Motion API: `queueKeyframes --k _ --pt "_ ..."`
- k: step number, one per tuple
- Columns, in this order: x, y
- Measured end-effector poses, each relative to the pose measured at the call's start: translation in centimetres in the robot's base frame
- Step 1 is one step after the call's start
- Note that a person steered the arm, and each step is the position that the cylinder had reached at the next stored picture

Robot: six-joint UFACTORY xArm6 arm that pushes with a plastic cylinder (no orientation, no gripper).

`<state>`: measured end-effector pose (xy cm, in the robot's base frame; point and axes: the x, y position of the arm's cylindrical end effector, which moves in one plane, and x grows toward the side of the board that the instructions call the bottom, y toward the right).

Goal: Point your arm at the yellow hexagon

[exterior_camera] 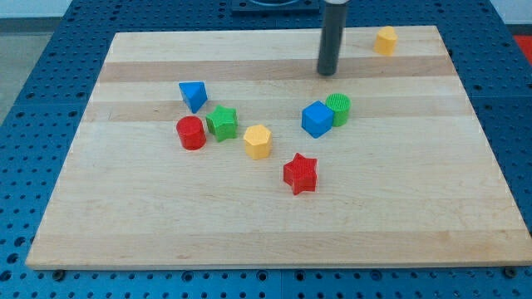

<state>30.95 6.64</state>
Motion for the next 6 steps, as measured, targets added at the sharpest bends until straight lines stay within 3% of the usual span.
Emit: queueKeyframes --k 6 --pt "11.6 -14.3"
